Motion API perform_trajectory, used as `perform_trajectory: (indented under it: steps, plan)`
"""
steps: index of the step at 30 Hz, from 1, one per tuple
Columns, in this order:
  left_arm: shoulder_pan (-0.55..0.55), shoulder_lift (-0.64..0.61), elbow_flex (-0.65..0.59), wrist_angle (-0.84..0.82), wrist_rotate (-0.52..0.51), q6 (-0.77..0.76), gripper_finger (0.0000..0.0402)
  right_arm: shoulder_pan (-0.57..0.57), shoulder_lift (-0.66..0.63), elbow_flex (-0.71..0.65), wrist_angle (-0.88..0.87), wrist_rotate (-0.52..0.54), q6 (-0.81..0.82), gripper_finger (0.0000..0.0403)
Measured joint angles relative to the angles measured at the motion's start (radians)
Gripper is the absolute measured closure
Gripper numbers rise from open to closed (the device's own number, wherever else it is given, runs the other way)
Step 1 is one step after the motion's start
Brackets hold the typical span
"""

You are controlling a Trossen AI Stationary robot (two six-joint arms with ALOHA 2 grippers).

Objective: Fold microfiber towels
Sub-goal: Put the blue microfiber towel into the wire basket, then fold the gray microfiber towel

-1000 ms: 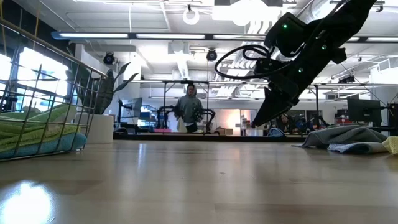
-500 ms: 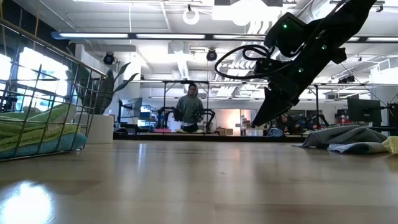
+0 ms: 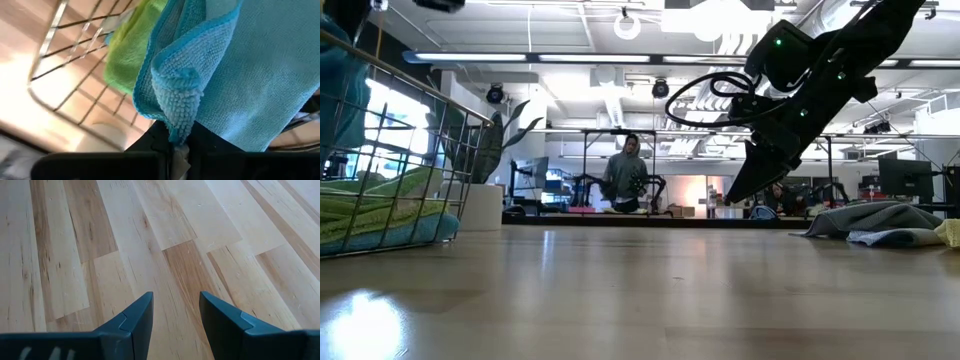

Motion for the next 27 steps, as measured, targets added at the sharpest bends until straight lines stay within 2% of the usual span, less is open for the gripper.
perform_trajectory:
  steps: [6, 9, 12, 16, 22, 27]
  plan:
    - [0.040, 0.000, -0.051, 0.089, 0.060, -0.030, 0.0376, 0.000, 0.000, 0.000, 0.000, 0.000, 0.000, 0.0249]
    - [0.051, 0.000, -0.073, 0.117, 0.051, -0.160, 0.0362, 0.000, 0.000, 0.000, 0.000, 0.000, 0.000, 0.0249]
    - [0.067, 0.000, -0.084, 0.115, 0.045, -0.318, 0.0336, 0.000, 0.000, 0.000, 0.000, 0.000, 0.000, 0.0249]
    - [0.082, 0.000, -0.084, 0.111, 0.038, -0.402, 0.0288, 0.000, 0.000, 0.000, 0.000, 0.000, 0.000, 0.0249]
    - [0.091, 0.000, -0.084, 0.095, -0.064, -0.447, 0.0219, 0.000, 0.000, 0.000, 0.000, 0.000, 0.000, 0.0249]
    - [0.085, 0.001, -0.062, 0.088, -0.194, -0.495, 0.0192, 0.000, 0.000, 0.000, 0.000, 0.000, 0.000, 0.0249]
